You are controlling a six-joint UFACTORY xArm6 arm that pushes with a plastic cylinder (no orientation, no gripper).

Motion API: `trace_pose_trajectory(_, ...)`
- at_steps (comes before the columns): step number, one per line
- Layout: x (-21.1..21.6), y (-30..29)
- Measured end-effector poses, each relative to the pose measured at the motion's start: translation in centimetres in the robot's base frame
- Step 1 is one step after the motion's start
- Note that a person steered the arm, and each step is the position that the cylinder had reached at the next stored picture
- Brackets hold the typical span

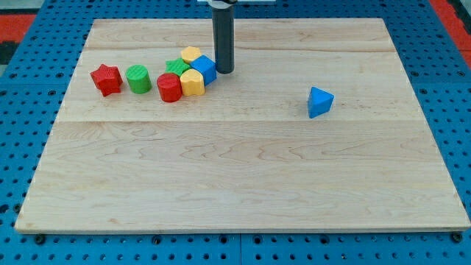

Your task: Push the triangle towards the group of blocks

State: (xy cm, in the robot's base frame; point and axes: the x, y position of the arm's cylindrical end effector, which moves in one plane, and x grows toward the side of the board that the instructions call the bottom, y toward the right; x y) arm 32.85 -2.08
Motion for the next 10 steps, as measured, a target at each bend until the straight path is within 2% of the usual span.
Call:
trace_pose_trajectory(1,0.0,6.2)
trace_pose_trajectory(2,0.3,18.6)
trace_pose_trajectory(3,6.5,24.0)
trace_pose_trajectory(4,9.4,18.9)
trace_pose_trajectory(5,9.4,13.9)
trace_pose_trajectory(6,9.4,13.6)
trace_pose_trajectory(8,6.3,14.2)
trace_pose_trajectory(10,6.1,8.5)
